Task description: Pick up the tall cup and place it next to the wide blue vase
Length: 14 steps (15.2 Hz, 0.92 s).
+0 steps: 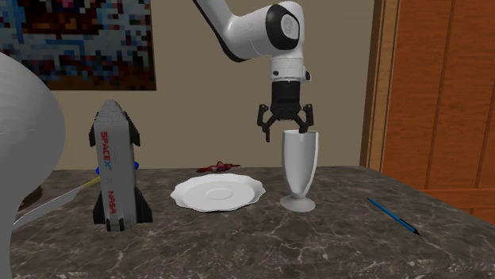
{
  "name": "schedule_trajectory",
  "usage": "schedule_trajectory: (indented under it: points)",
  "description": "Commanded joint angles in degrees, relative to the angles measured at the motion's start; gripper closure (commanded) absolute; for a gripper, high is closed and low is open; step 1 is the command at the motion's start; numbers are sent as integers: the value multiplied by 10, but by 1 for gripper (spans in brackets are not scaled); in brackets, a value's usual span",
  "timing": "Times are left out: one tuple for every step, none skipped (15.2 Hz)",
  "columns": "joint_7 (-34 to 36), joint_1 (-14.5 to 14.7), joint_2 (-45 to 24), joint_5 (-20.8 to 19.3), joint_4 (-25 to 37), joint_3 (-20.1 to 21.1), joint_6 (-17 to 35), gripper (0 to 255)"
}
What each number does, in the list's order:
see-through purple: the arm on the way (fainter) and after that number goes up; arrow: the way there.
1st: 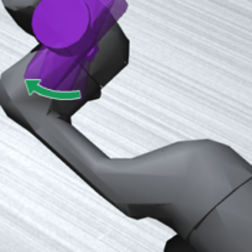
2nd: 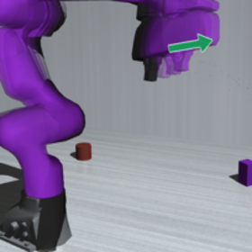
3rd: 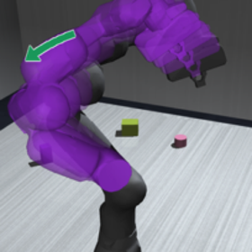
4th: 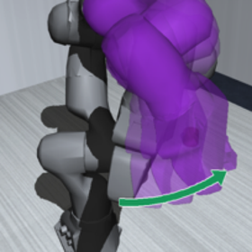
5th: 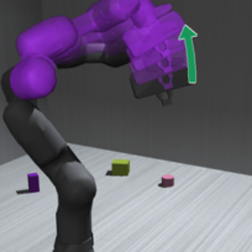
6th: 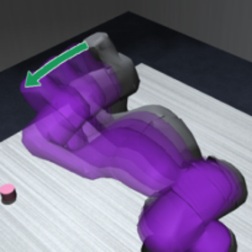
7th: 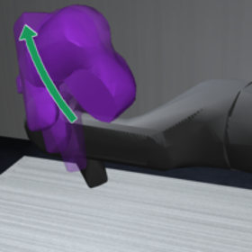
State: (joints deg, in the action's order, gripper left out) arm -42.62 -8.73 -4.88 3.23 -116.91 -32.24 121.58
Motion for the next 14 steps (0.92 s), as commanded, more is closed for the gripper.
schedule_trajectory:
  points:
    - [-1,0,-2,1,-1,0,3,0]
    - [-1,0,-2,1,-1,0,3,0]
    - [-1,0,-2,1,-1,0,3,0]
    - [-1,0,-2,1,-1,0,3,0]
    - [-1,0,-2,1,-1,0,3,0]
    - [-1,0,-2,1,-1,0,3,0]
    - [-1,0,-2,1,-1,0,3,255]
    - [-1,0,-2,1,-1,0,3,255]
    - [-1,0,-2,1,-1,0,3,255]
    - [-1,0,-2,1,-1,0,3,255]
    - [-1,0,-2,1,-1,0,3,255]
    - [-1,0,-2,1,-1,0,3,255]
    - [-1,0,-2,1,-1,0,3,255]
    - [-1,0,-2,1,-1,0,3,255]
